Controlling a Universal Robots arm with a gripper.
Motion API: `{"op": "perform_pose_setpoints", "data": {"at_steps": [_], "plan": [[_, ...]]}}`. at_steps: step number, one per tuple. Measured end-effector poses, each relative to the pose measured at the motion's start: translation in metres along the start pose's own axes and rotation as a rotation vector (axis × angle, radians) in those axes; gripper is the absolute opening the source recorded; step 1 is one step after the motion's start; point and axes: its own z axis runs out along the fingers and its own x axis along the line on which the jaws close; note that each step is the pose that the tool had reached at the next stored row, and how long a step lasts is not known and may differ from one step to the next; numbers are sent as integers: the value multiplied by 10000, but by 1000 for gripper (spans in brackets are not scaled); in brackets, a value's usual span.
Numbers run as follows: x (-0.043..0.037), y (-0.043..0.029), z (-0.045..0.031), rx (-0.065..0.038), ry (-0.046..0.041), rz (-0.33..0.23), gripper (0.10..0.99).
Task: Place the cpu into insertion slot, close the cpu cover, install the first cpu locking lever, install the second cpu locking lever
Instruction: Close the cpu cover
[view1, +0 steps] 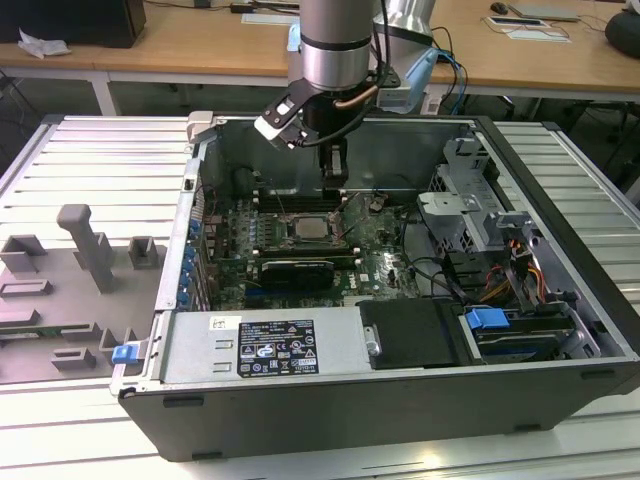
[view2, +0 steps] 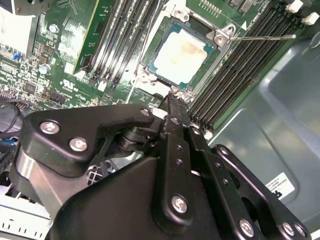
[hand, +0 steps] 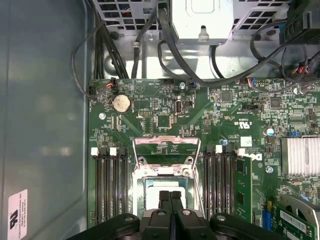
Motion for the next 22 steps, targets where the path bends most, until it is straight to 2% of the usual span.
{"op": "perform_pose_setpoints", "data": {"at_steps": [2, 4, 8, 10, 15, 22], "plan": [[0, 16, 0, 1, -2, -1, 106], [1, 68, 4, 3, -1, -1, 106], [3, 186, 12, 43, -1, 0, 106], [4, 274, 17, 107, -5, 0, 106], [7, 417, 28, 134, 10, -185, 106], [9, 544, 37, 180, 8, -186, 106]]}}
